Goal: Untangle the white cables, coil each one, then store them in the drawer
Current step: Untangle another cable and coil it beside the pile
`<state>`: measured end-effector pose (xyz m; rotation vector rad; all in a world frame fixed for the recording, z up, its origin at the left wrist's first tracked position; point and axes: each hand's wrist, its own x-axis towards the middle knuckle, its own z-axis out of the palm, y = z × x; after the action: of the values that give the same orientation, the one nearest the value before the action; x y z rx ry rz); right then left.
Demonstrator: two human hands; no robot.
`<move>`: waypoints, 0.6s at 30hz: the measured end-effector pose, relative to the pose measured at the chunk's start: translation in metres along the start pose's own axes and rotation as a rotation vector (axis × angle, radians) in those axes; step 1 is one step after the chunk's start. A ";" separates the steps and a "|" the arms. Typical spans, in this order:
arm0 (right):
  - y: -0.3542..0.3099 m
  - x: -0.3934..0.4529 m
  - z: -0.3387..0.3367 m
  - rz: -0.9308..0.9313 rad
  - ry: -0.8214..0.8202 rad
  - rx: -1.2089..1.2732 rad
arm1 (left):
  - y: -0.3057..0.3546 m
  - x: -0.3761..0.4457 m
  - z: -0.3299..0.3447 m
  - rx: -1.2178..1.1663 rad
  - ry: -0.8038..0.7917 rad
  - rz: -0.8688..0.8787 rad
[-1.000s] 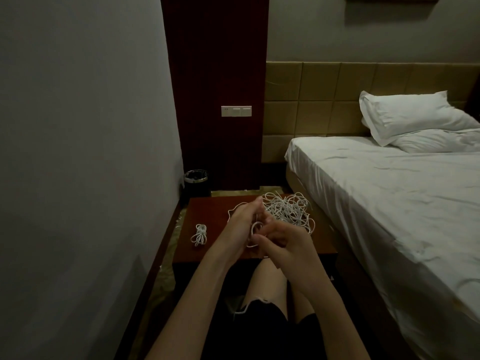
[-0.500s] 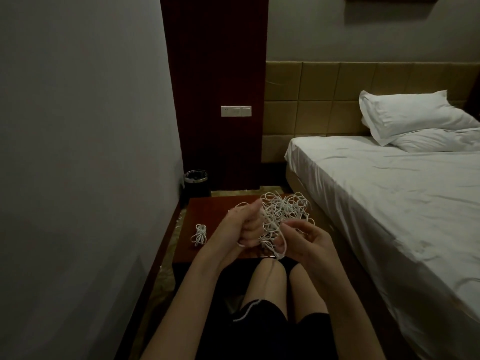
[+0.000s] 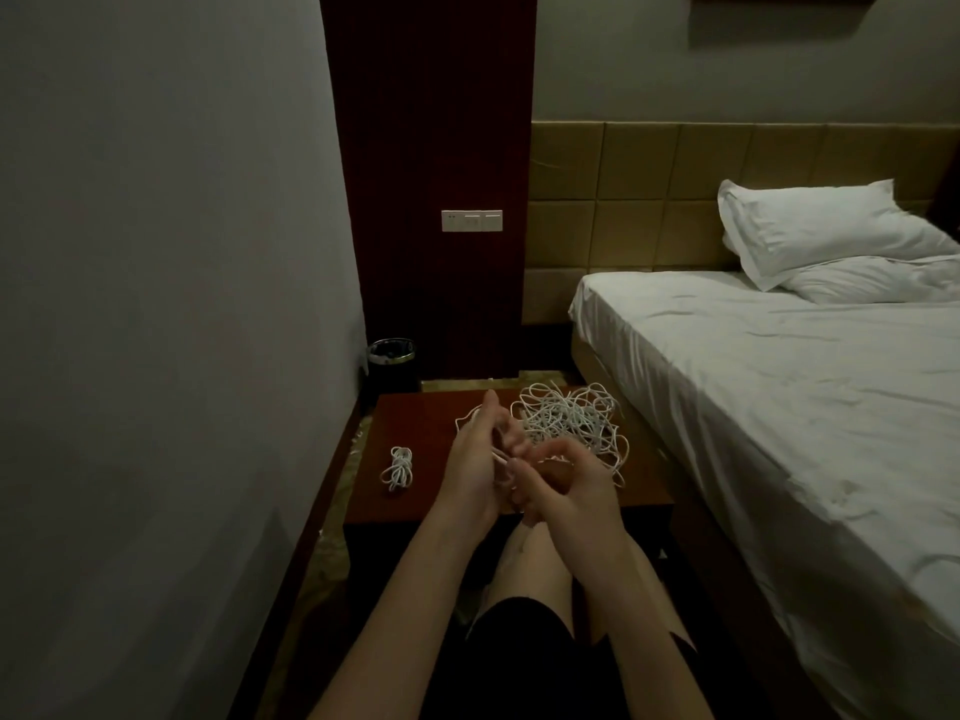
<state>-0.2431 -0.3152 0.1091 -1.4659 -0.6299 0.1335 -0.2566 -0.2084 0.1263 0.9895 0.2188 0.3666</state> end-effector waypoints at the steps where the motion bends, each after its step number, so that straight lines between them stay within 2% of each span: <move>1: 0.003 0.000 -0.001 0.035 -0.036 0.025 | 0.004 0.001 -0.002 -0.137 0.009 -0.036; 4: 0.008 -0.001 -0.008 0.097 -0.232 0.031 | 0.016 0.006 -0.013 -0.428 -0.031 -0.106; 7: 0.008 -0.002 -0.021 0.085 -0.379 -0.070 | 0.026 0.010 -0.027 -0.417 -0.127 -0.153; 11: 0.006 -0.001 -0.039 0.044 -0.379 -0.269 | 0.029 0.003 -0.029 -0.006 -0.284 -0.225; 14: 0.002 0.000 -0.040 -0.010 -0.299 -0.441 | 0.021 -0.002 -0.022 0.226 -0.310 -0.251; 18: -0.002 0.001 -0.033 -0.120 -0.161 -0.584 | 0.014 -0.004 -0.019 0.662 -0.335 -0.155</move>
<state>-0.2276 -0.3445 0.1124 -1.9847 -0.9373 -0.0330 -0.2703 -0.1881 0.1280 1.6543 0.1089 -0.0308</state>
